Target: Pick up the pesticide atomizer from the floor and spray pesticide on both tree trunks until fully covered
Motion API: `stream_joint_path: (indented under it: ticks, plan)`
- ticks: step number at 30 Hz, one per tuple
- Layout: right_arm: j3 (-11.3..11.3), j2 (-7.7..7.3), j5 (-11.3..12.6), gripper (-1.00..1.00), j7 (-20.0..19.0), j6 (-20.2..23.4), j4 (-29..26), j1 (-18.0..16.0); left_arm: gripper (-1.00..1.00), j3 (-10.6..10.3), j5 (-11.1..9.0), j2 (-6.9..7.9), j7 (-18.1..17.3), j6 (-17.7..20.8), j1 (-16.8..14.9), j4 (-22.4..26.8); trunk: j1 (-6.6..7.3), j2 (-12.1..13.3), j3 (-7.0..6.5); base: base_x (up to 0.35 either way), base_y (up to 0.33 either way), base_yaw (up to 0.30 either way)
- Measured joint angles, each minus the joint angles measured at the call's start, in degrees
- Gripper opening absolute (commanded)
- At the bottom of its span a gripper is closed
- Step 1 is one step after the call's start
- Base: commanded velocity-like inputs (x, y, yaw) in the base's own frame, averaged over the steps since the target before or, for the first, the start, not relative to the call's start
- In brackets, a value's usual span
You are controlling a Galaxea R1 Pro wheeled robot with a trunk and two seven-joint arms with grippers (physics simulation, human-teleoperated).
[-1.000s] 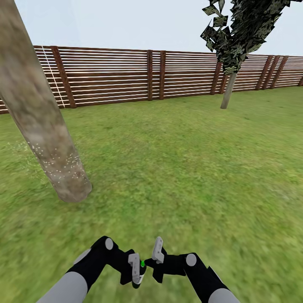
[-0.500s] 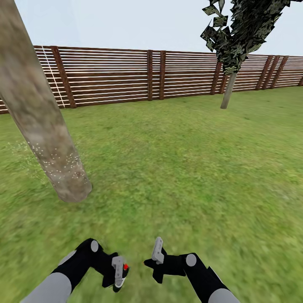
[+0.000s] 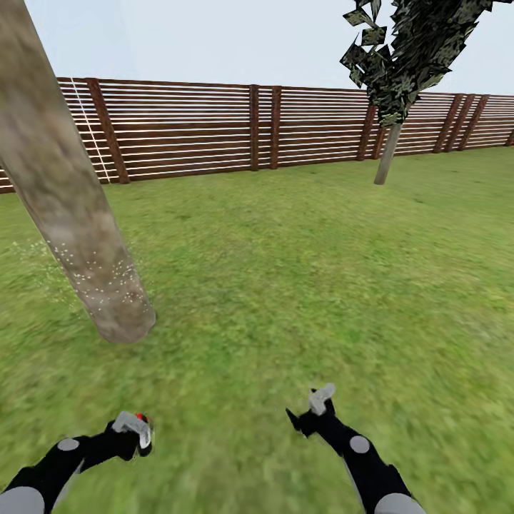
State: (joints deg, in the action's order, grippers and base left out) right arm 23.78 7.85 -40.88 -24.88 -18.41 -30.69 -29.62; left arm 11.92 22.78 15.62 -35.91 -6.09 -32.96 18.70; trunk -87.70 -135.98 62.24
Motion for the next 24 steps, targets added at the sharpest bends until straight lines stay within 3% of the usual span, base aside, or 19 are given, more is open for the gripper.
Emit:
stream_joint_path:
  ticks: [1, 2, 3, 5, 7, 9, 12, 24]
  plan:
    - [3.39, -0.25, -0.03, 1.00, 5.70, -0.03, 0.21, 0.09, -1.00, 1.00, -4.78, 0.07, 4.42, -2.66, 1.34, -0.94, 0.00, 0.00, 0.00, 0.000, 0.000, 0.000]
    - [4.85, -0.32, -0.02, 1.00, 10.24, -0.06, 0.77, 0.18, -1.00, 1.33, -7.89, 0.10, 8.07, -5.13, 2.95, -1.27, 0.00, 0.00, 0.00, 0.000, 0.000, 0.000]
    - [5.59, -0.31, -0.01, 1.00, 16.23, -0.10, 2.37, 0.23, -1.00, 1.64, -11.27, 0.12, 12.66, -7.85, 5.29, -1.38, 0.00, 0.00, 0.01, 0.000, 0.000, 0.000]
    - [6.26, -0.47, 0.08, 1.00, 31.72, -1.45, 8.47, 0.61, -1.00, 1.89, -16.83, 0.12, 21.26, -13.05, 10.25, -1.86, 0.00, 0.00, 0.01, 0.000, 0.000, 0.000]
    - [6.46, -0.53, 0.11, 1.00, 43.90, -11.20, 14.77, 2.50, -1.00, 2.40, -22.95, 0.06, 30.55, -17.60, 12.82, -4.93, 0.00, 0.00, 0.02, 0.000, 0.000, 0.000]
    - [6.48, -0.76, -0.05, 1.00, 48.77, -20.19, 17.69, 5.08, -1.00, 2.44, -26.31, -0.11, 35.18, -20.23, 13.56, -8.62, 0.00, 0.00, 0.01, 0.000, 0.000, 0.000]
    - [6.23, -0.86, -0.43, 1.00, 49.76, -22.57, 21.56, 5.93, -1.00, 2.37, -27.14, -0.24, 36.43, -21.12, 13.82, -10.46, 0.00, 0.00, 0.00, 0.000, 0.000, 0.000]
    - [6.20, -1.63, -0.33, 1.00, 49.93, -22.73, 28.71, 6.81, -1.00, 2.39, -27.08, -0.15, 36.53, -21.16, 13.89, -10.62, 0.00, 0.00, -0.01, 0.000, 0.000, 0.000]
